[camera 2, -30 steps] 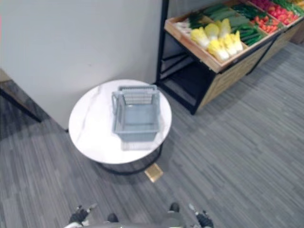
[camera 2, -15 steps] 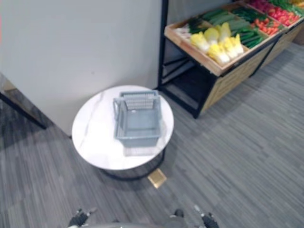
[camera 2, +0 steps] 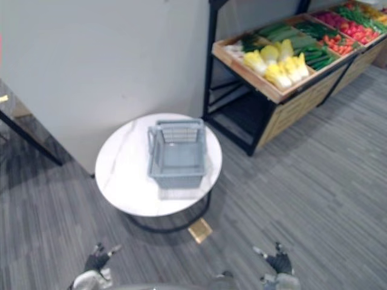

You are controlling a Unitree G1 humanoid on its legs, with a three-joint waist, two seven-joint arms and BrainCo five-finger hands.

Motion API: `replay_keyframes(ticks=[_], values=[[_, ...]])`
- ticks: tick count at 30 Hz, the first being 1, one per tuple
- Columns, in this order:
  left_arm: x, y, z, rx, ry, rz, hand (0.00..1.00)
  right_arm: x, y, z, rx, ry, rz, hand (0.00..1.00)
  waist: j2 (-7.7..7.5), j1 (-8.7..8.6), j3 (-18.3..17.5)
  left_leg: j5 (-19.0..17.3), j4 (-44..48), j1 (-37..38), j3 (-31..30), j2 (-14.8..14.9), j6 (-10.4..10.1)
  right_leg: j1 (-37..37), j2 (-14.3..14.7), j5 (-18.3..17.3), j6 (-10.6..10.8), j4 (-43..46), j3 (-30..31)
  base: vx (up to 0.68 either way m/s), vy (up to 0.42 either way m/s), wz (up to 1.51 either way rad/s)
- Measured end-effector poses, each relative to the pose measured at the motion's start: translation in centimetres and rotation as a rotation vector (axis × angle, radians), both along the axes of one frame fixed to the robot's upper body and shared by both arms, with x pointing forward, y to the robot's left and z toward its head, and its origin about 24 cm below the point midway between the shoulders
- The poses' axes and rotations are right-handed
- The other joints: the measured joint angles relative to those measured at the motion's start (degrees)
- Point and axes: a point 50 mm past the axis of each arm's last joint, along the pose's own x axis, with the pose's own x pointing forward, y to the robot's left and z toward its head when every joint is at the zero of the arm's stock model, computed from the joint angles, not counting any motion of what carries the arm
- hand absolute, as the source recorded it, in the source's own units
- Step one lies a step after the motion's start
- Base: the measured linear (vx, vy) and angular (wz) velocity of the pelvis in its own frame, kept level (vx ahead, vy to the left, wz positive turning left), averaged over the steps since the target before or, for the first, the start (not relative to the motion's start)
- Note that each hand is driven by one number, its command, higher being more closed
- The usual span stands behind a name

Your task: Pick vegetable in the basket

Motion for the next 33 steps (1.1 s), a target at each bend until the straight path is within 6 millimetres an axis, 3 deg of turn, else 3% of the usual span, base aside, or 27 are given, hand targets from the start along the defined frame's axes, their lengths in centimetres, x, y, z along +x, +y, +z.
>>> replay_keyframes(ticks=[3, 6, 7, 9, 11, 14, 16, 18, 21, 22, 24, 25, 28, 29, 30, 32, 33], values=[[-0.1, -0.1, 0.1, 0.009, -0.002, -0.010, 0.00, 0.3, 0.9, -0.1, 0.007, 0.000, 0.059, 0.00, 0.02, 0.21, 0.1, -3.8, 10.6, -4.6, -2.5, 2.0, 0.6, 0.2, -0.2, -3.8, 0.2, 3.5, -1.0, 0.03, -0.050, 0.43], [-0.6, -0.9, -0.2, -0.011, 0.013, -0.017, 0.00, 0.4, 0.9, 0.1, -0.017, 0.008, 0.094, 0.00, -0.31, 1.59, 1.7, -2.2, 25.9, -10.7, -3.7, 2.6, 2.3, 2.3, -1.9, -4.6, 0.2, 3.8, -1.2, -0.01, -0.053, 0.22], [-1.3, -1.4, -0.5, -0.026, 0.031, -0.010, 0.00, 0.5, 0.5, 0.2, -0.031, 0.009, 0.103, 0.00, -0.61, 2.32, 2.1, -0.1, 28.8, -13.0, -5.9, 1.9, 1.7, 3.0, -2.8, -4.6, 0.2, 3.6, -1.3, 0.02, -0.047, 0.05], [-1.9, -1.9, -0.8, -0.039, 0.047, -0.014, 0.00, 0.6, 0.2, 0.3, -0.044, 0.011, 0.107, 0.00, -0.44, 3.01, 2.1, 2.9, 28.9, -13.9, -7.1, 1.0, 1.5, 3.3, -4.6, -4.6, 0.2, 2.9, -1.4, 0.08, 0.029, 0.13], [-2.4, -1.9, -0.9, -0.038, 0.061, -0.011, 0.00, 1.2, 0.3, 0.5, -0.048, -0.004, 0.113, 0.00, -0.08, 2.84, 2.2, 1.6, 26.0, -14.0, -6.2, 1.3, 1.2, 2.8, -4.7, -4.6, 0.2, 2.5, -1.4, 0.05, 0.033, 0.13], [-2.4, -2.1, -0.9, -0.039, 0.063, -0.012, 0.00, 1.5, 0.6, 0.6, -0.059, -0.010, 0.118, 0.00, 0.49, 2.85, 2.4, 1.7, 12.1, -13.8, -6.0, 2.6, 0.8, 1.9, -4.3, -4.6, 0.9, 2.4, -1.3, 0.05, 0.097, -0.01], [-2.6, -3.0, -1.1, -0.052, 0.073, -0.032, 0.00, 1.4, -0.2, 0.8, -0.094, -0.008, 0.103, 0.00, 3.56, 2.88, 2.3, 1.7, 9.8, -14.0, -6.4, 4.1, 0.9, 2.4, -2.7, -4.6, 3.8, 2.1, -0.3, 0.13, 0.285, -0.30], [-2.1, -2.3, -0.9, -0.027, 0.061, -0.033, 0.00, 1.4, 0.8, 0.3, -0.069, 0.001, 0.104, 0.00, 1.77, 2.87, 2.0, -0.5, 11.4, -14.3, -5.7, 0.9, 1.2, 3.6, -4.9, -3.7, 5.9, -0.9, 3.0, 0.14, 0.262, -0.17], [0.0, -1.5, -0.1, 0.013, 0.010, -0.059, 0.00, 2.0, 2.2, 0.1, -0.050, -0.005, 0.137, 0.00, -2.90, 2.86, 1.7, -3.5, 12.7, -15.3, -3.5, -4.3, 3.0, 2.6, -9.8, -2.5, 7.0, -1.9, 6.2, 0.19, 0.240, -0.04], [0.2, -1.5, -0.1, 0.017, 0.007, -0.068, 0.00, 2.2, 2.5, 0.1, -0.047, -0.008, 0.140, 0.00, -3.30, 2.87, 2.0, -4.4, 13.1, -15.1, -3.2, -4.7, 3.1, 1.9, -10.5, -1.8, 7.7, -0.6, 6.8, 0.16, 0.155, -0.38], [0.2, -1.6, -0.1, 0.032, 0.015, -0.093, 0.00, 3.1, 3.1, 0.1, -0.032, -0.026, 0.143, 0.00, -2.33, 3.35, 2.3, -5.5, 12.4, -12.7, -0.7, -3.3, 2.6, -2.4, -10.2, 0.2, 6.5, 6.9, 8.9, 0.17, 0.116, -0.60], [0.1, -1.5, -0.1, 0.047, 0.023, -0.109, 0.00, 3.5, 3.4, 0.1, -0.029, -0.033, 0.145, 0.00, -1.84, 3.40, 2.3, -5.5, 11.7, -10.6, 0.4, -2.8, 2.7, -4.5, -9.7, 1.7, 4.5, 11.0, 9.0, 0.15, 0.104, -0.54], [0.2, -0.8, 0.2, 0.074, 0.015, -0.118, 0.00, 3.9, 3.2, 0.2, -0.042, -0.036, 0.133, 0.00, -1.85, 2.97, 2.3, -5.3, 9.9, -7.8, 1.1, -2.2, 2.9, -8.2, -9.8, 4.5, 1.0, 19.4, 8.9, 0.20, 0.098, -0.27], [0.9, -0.6, 0.6, 0.086, -0.012, -0.131, 0.00, 3.8, 3.1, 0.2, -0.048, -0.032, 0.124, 0.00, -1.01, 2.75, 2.8, -5.4, 9.3, -7.1, 1.0, -1.1, 3.0, -10.0, -9.5, 4.0, 1.0, 21.8, 8.7, 0.21, -0.031, 0.05], [1.7, -0.5, 0.9, 0.093, -0.032, -0.141, 0.00, 3.7, 3.0, 0.2, -0.054, -0.027, 0.124, 0.00, -0.87, 2.87, 2.9, -5.4, 9.2, -6.9, 0.8, 0.1, 3.0, -10.1, -7.4, -0.1, 1.6, 20.5, 8.2, 0.18, -0.082, 0.06], [2.4, -0.1, 1.3, 0.108, -0.049, -0.145, 0.00, 3.8, 2.6, 0.3, -0.075, -0.028, 0.123, 0.00, -0.49, 2.84, 3.1, -5.3, 8.9, -6.7, 0.7, 1.6, 2.9, -10.4, -3.6, -2.4, 0.3, 14.2, 7.1, 0.14, -0.149, -0.01], [2.6, -0.1, 1.3, 0.110, -0.053, -0.146, 0.00, 4.1, 2.4, 0.5, -0.084, -0.038, 0.121, 0.00, -0.70, 2.83, 3.1, -5.2, 8.8, -6.7, 0.9, 1.5, 2.7, -10.3, -2.4, -1.8, 0.5, 8.8, 6.9, 0.13, -0.239, 0.00]])
